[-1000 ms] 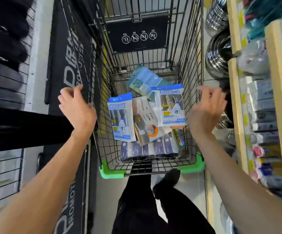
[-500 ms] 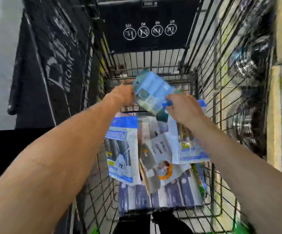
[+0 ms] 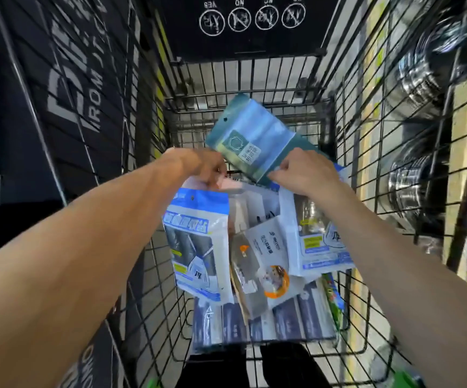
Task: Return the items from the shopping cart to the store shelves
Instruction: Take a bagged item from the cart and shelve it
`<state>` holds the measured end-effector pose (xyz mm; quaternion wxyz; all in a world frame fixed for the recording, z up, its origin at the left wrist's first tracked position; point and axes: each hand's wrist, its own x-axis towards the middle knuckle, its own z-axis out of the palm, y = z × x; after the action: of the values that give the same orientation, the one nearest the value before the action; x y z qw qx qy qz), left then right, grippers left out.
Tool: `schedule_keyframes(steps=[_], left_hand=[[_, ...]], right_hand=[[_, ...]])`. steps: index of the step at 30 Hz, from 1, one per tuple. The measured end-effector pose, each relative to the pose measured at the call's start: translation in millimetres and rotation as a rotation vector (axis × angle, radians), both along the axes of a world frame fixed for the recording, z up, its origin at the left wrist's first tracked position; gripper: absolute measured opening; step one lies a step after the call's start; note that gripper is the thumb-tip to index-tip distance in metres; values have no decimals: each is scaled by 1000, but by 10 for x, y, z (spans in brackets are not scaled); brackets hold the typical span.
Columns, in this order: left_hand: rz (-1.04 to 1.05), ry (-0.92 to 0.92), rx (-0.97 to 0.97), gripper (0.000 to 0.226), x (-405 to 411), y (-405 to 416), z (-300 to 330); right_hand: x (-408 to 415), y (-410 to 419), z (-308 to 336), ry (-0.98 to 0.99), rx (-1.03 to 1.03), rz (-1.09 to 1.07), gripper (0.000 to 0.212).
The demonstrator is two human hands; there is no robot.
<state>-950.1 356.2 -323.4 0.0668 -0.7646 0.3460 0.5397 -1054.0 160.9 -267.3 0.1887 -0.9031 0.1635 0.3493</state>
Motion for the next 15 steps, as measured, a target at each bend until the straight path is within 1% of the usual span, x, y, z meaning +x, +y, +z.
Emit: schedule_keyframes(steps=[2, 3, 5, 8, 10, 12, 14, 15], left_hand=[[34, -59, -43, 38, 101, -67, 187], [-6, -115, -74, 42, 180, -111, 314], [-55, -209, -127, 43, 355, -230, 613], [-105, -310, -139, 41, 580, -436, 1140], [-127, -381, -124, 42, 692, -543, 1598], [-164, -435, -106, 40, 801, -593, 2071], [-160, -416, -118, 34, 935, -568, 2499], [-157, -392, -132, 32, 980, -569, 2708]], right_hand=[[-88, -36, -4, -131, -3, -112, 23], [-130, -53, 4, -233, -10, -179, 18], [-185, -56, 45, -432, 21, -333, 19], [-219, -58, 155, -611, 224, -660, 26], [-242, -78, 295, -644, 314, -817, 34], [-303, -95, 505, -644, 354, -871, 43], [-341, -66, 656, -602, 361, -885, 53], [-383, -53, 760, -575, 380, -932, 59]])
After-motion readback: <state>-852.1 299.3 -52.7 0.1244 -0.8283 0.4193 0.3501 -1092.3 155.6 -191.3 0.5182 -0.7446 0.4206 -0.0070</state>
